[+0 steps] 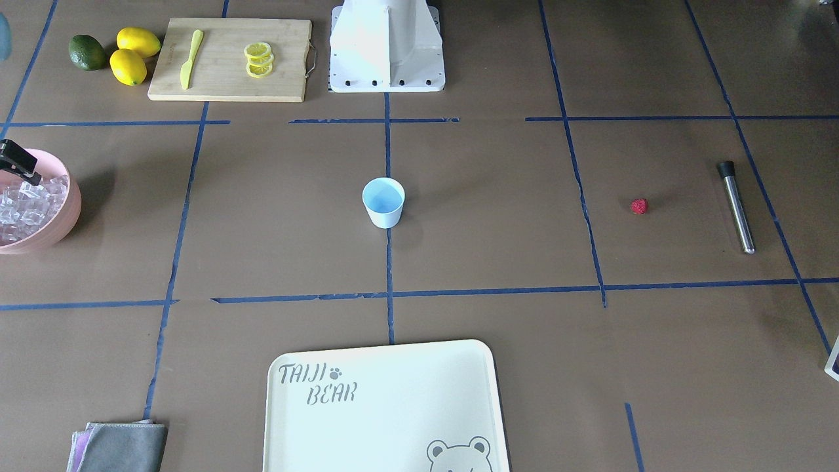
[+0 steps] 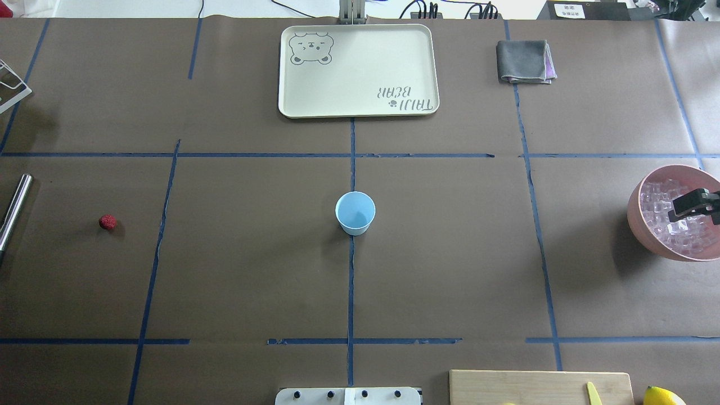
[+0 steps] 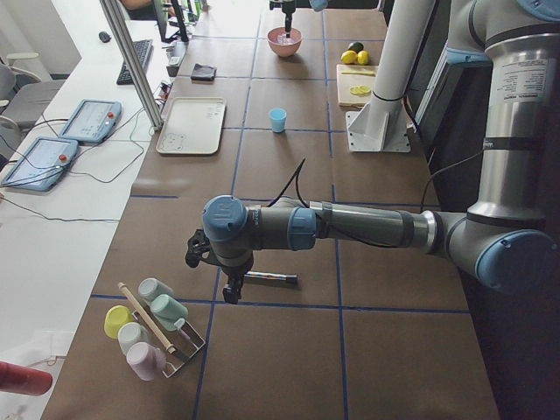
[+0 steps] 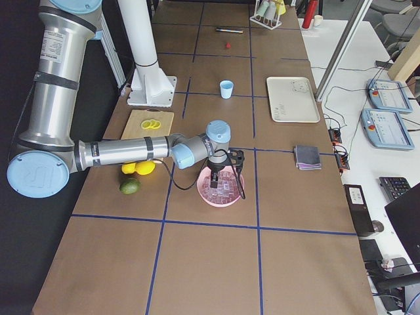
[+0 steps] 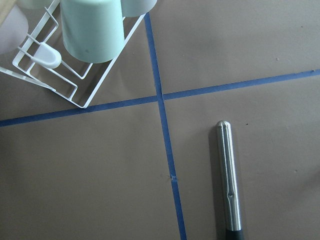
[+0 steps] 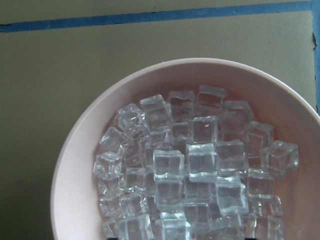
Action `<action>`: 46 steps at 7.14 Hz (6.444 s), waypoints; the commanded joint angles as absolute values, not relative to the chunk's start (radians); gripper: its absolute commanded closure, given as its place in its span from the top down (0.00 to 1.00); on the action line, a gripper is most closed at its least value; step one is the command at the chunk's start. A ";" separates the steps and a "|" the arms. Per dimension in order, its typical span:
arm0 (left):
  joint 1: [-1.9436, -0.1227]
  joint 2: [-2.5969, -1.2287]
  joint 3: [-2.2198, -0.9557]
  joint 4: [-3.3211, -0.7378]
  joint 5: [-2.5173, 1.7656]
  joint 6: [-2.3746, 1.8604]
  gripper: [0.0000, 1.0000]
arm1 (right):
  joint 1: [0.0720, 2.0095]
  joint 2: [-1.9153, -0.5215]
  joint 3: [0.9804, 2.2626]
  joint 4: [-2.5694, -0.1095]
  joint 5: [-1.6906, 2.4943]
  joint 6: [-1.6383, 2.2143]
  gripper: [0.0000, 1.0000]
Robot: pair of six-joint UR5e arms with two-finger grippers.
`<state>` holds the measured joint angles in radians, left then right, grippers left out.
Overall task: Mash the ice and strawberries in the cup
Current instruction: 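Lower the right gripper into the bowl and grasp an ice cube, then carry the ice cube with the right gripper over the light-blue cup, then open the right gripper to drop the ice cube into the cup, then move the empty right gripper back over the bowl of ice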
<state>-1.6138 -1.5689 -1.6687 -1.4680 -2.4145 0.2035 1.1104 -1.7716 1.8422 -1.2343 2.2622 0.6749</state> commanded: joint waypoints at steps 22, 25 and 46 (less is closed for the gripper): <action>-1.611 -1.589 -1.686 -1.466 -2.411 0.156 1.00 | 0.621 -0.931 1.840 -1.677 2.027 1.320 0.01; -1.611 -1.589 -1.684 -1.466 -2.411 0.156 1.00 | 0.496 -0.761 1.643 -1.674 1.901 1.408 0.02; -1.611 -1.598 -1.681 -1.465 -2.411 0.153 1.00 | 0.541 -0.726 1.646 -1.670 1.819 1.394 0.99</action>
<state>-1.6099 -1.5935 -1.6827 -1.4661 -2.4126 0.1534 0.5222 -0.7251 1.6328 -1.6688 1.8121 1.3951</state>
